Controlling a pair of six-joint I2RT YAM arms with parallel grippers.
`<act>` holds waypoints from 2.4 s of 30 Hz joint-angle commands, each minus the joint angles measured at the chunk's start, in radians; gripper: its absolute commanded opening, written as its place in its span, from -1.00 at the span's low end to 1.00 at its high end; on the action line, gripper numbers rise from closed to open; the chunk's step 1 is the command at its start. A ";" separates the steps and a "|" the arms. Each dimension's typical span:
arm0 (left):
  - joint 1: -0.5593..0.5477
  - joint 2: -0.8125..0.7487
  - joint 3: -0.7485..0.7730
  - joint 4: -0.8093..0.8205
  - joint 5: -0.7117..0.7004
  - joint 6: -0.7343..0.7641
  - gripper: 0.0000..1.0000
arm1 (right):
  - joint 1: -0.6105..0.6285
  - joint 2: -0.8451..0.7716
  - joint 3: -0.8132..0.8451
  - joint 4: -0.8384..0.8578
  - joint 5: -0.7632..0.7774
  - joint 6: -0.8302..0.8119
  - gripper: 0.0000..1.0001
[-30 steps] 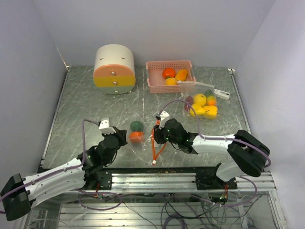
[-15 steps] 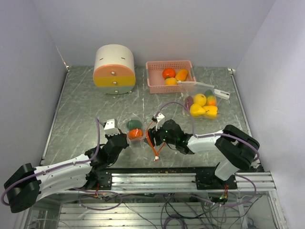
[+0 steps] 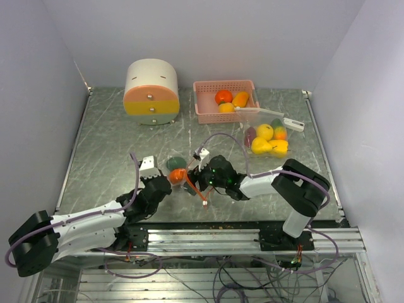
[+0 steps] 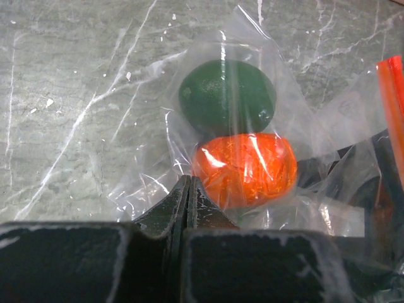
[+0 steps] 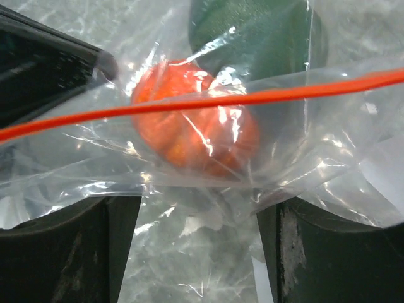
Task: Open the zip-top bag and remove the fake food
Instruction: Adjust the zipper food storage bag at the center of the board.
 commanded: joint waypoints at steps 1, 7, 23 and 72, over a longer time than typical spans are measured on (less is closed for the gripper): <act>-0.003 0.025 0.039 0.022 -0.016 0.005 -0.86 | 0.009 0.030 0.053 0.054 -0.069 -0.042 0.48; -0.003 0.081 0.078 0.021 0.010 0.036 -0.86 | 0.011 0.113 0.115 0.089 -0.115 -0.091 0.55; -0.002 0.089 0.088 -0.032 0.030 0.016 -0.86 | 0.010 0.151 0.168 0.088 -0.052 -0.165 -0.47; 0.384 0.266 0.107 0.504 0.619 0.122 0.70 | -0.002 -0.270 -0.185 -0.008 0.255 -0.091 -0.76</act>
